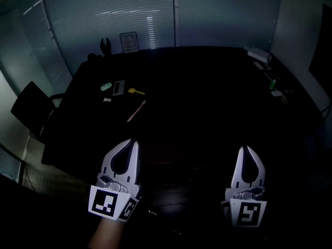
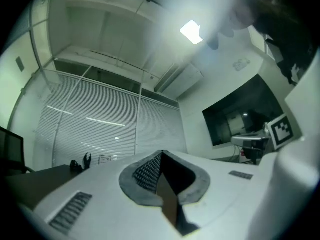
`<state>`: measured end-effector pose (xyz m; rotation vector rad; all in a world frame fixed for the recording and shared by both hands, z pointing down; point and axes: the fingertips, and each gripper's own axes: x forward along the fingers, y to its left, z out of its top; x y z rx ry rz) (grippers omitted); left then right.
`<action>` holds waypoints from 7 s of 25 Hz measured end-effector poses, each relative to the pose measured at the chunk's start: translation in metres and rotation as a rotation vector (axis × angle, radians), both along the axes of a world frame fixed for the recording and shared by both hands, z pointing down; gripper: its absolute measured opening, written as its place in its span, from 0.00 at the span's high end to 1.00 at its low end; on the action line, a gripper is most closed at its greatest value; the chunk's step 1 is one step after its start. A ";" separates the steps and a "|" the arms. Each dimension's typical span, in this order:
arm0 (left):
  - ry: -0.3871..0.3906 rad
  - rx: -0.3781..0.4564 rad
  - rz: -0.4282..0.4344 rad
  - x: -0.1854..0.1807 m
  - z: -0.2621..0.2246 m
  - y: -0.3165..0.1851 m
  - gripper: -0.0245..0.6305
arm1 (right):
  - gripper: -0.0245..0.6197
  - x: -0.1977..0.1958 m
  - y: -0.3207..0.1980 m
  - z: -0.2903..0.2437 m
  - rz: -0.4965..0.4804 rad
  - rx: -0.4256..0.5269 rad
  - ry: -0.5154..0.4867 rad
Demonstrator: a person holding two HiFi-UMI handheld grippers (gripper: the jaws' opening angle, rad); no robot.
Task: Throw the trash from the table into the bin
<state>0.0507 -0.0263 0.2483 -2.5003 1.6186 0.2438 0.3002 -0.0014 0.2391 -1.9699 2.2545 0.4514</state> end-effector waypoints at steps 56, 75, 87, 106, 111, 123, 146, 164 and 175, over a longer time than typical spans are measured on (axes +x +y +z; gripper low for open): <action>0.054 0.065 -0.204 -0.398 -0.027 -0.205 0.96 | 0.95 -0.400 -0.275 -0.011 -0.166 -0.012 0.071; 0.063 0.059 -0.219 -0.389 -0.024 -0.214 0.96 | 0.95 -0.396 -0.288 -0.010 -0.210 -0.004 0.085; 0.052 0.052 -0.228 -0.379 -0.021 -0.222 0.96 | 0.95 -0.395 -0.300 0.001 -0.245 -0.010 0.076; 0.045 0.051 -0.254 -0.373 -0.019 -0.232 0.96 | 0.95 -0.399 -0.322 0.022 -0.283 -0.055 0.089; 0.041 0.049 -0.263 -0.374 -0.019 -0.234 0.96 | 0.95 -0.396 -0.338 0.044 -0.271 -0.145 0.089; 0.035 0.037 -0.293 -0.381 -0.015 -0.241 0.96 | 0.83 -0.380 -0.389 0.153 -0.205 -0.543 0.035; 0.019 0.016 -0.378 -0.408 -0.007 -0.249 0.96 | 0.77 -0.360 -0.446 0.353 0.077 -1.351 -0.050; 0.027 0.012 -0.377 -0.409 -0.005 -0.247 0.96 | 0.92 -0.373 -0.437 0.344 0.029 -1.298 0.127; 0.031 0.007 -0.389 -0.413 -0.003 -0.242 0.96 | 0.92 -0.375 -0.434 0.322 -0.067 -1.120 0.125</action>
